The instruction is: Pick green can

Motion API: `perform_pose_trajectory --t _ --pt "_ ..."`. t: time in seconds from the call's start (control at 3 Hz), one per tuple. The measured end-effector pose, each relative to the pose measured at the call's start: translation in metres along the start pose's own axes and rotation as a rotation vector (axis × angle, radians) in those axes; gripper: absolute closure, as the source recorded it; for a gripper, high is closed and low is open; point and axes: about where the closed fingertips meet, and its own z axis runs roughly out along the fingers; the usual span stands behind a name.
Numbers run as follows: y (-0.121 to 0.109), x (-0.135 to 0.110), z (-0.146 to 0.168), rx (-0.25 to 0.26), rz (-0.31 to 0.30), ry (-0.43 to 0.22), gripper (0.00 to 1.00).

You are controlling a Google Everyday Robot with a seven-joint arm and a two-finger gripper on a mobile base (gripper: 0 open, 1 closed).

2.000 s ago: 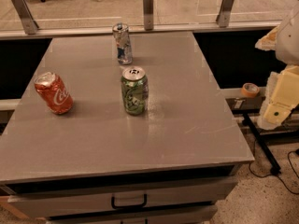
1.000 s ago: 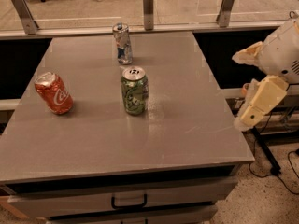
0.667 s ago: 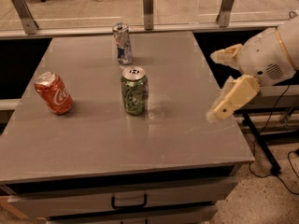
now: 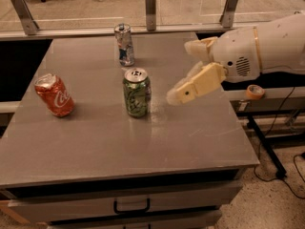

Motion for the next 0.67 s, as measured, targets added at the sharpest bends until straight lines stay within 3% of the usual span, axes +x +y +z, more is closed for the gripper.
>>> perform_pose_trajectory --t 0.33,0.67 --pt "0.001 0.007 0.009 -0.028 -0.015 -0.009 0.00" --pt "-0.010 0.018 0.038 -0.051 -0.051 -0.053 0.00"
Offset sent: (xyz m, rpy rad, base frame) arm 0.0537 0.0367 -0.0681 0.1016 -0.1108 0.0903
